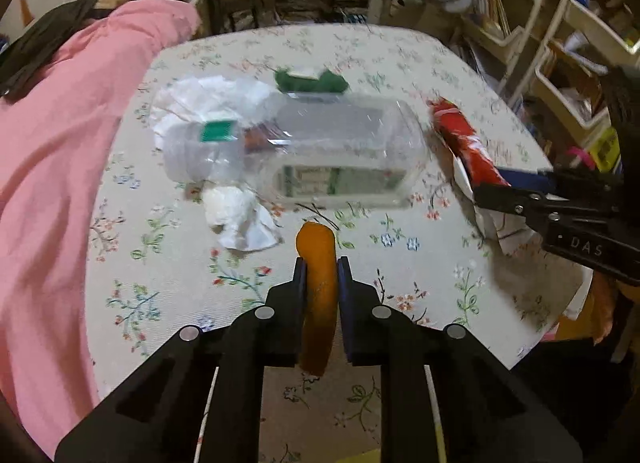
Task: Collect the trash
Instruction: 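Grasp the orange stick with the left gripper while the right gripper lifts the snack bag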
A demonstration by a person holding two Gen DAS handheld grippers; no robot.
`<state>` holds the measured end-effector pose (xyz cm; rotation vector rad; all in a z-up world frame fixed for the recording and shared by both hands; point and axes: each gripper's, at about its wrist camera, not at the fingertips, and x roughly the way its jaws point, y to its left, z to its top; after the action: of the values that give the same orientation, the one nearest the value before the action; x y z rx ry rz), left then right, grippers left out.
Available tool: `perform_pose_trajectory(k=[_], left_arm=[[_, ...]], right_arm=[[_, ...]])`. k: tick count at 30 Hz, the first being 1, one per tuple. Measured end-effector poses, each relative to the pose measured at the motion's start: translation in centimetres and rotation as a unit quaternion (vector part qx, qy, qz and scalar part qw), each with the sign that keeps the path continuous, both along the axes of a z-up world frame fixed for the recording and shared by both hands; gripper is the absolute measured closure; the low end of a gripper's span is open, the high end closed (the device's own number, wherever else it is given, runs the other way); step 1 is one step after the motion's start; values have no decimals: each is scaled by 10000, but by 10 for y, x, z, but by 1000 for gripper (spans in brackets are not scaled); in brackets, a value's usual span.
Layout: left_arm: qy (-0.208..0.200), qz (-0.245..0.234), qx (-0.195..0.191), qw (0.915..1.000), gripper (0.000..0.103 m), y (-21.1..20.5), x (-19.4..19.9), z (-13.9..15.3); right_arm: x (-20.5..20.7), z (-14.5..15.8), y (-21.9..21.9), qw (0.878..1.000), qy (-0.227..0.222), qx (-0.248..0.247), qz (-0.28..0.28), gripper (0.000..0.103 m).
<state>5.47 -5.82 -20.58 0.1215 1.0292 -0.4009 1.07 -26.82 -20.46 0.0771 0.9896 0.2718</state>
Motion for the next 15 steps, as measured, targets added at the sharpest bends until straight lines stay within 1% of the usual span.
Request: perform_pose_trajectory(k=[3,6,9,12,15], left_arm=[[-105,279,-353,9989,89,15,-4,15],[-209,511,-627,9965,89,26,-12,26],[-372,642,-850,9936,89,29,-26,36],[-503,701,-898,9922,89,27,-43,40],[-543,762,-892,9916,88,25,-56,39]], right_arm=[[-5,6,-11,9986,9,514,-134,85],[-16,15,-15,9962,-88,855,-150,88],[-27,26,-16,9935,-253,1099,-126,89],[-42,35,-16,9898,-440,1352,-108,90],[-56,37,-13,9866,-536,1539,-66,90]])
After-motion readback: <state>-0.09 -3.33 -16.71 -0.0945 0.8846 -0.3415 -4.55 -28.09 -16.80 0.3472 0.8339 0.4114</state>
